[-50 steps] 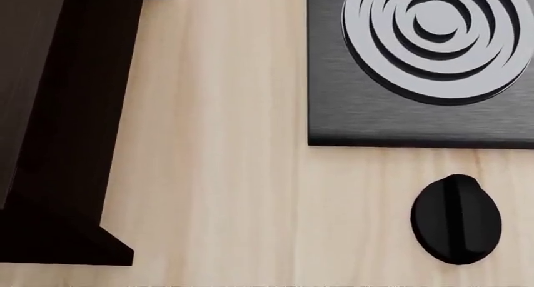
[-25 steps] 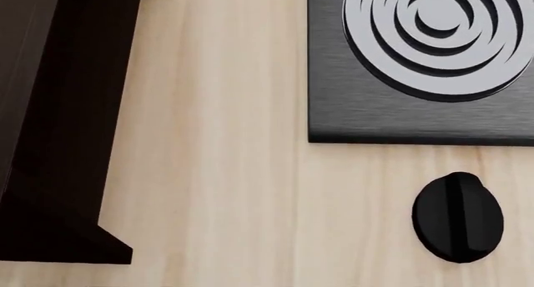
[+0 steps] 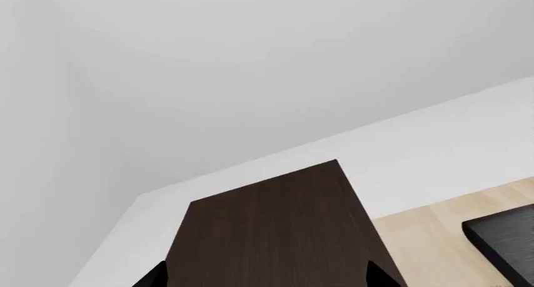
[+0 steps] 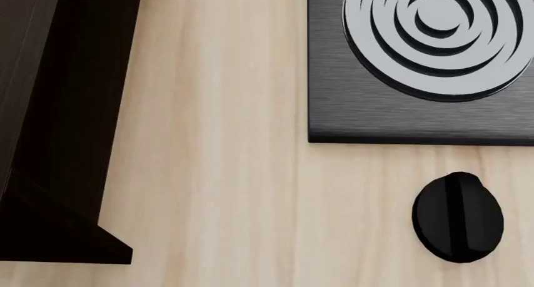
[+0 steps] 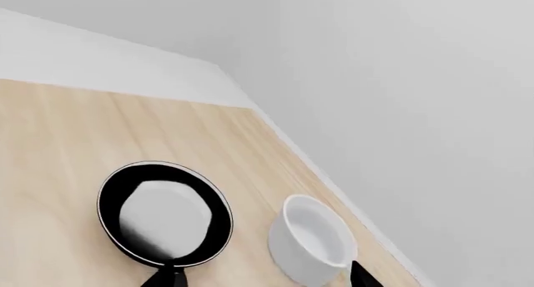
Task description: Put the frying pan under the cabinet shelf.
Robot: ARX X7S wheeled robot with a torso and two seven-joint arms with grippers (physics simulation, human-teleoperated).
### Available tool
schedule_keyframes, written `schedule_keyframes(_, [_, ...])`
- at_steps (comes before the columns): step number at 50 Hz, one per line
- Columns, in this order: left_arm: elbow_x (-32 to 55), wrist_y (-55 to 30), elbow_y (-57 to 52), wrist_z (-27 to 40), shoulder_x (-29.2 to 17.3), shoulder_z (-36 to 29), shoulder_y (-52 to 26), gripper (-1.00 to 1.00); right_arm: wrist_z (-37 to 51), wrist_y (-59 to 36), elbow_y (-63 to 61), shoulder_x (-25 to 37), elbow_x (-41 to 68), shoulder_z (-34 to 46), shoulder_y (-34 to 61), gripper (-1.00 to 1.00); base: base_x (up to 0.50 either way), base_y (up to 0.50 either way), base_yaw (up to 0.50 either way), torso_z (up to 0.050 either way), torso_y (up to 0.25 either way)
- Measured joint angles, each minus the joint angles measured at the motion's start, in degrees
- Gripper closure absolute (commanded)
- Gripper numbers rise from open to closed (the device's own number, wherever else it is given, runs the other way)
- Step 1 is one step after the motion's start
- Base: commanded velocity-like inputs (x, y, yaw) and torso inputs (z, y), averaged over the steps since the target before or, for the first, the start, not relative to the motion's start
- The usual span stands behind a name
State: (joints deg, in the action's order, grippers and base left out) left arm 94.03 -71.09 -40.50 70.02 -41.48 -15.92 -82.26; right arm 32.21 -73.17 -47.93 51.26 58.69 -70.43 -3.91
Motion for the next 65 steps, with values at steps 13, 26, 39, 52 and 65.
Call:
schedule_keyframes(13, [-0.3, 0.3, 0.0, -0.1, 0.1, -0.6, 0.0, -1.00, -0.9, 4.1, 3.3, -0.9, -4.2, 5.2, -0.9, -1.00, 0.00, 0.00, 0.00, 0.000, 0.000])
schedule_keyframes(26, [-0.8, 0.7, 0.0, -0.3, 0.1, -1.2, 0.1, -1.00, -1.6, 6.4, 4.9, -2.1, -6.4, 7.2, -2.0, -1.00, 0.00, 0.00, 0.00, 0.000, 0.000])
schedule_keyframes(39, [-1.1, 1.0, -0.1, -0.3, 0.0, -1.7, 0.4, -1.00, -2.4, 9.3, 6.5, -3.8, -9.1, 10.3, -3.3, -1.00, 0.00, 0.00, 0.00, 0.000, 0.000])
schedule_keyframes(52, [-1.5, 1.4, -0.3, -0.4, 0.0, -2.2, 0.9, -1.00, -1.3, 11.9, 9.3, -3.2, -11.2, 19.0, -1.1, -1.00, 0.00, 0.00, 0.00, 0.000, 0.000])
schedule_keyframes(65, [-2.1, 1.8, -0.6, -0.7, -0.1, -2.6, 1.3, -1.00, 0.4, 12.9, 13.3, -0.7, -12.1, 29.7, 4.7, -1.00, 0.00, 0.00, 0.00, 0.000, 0.000])
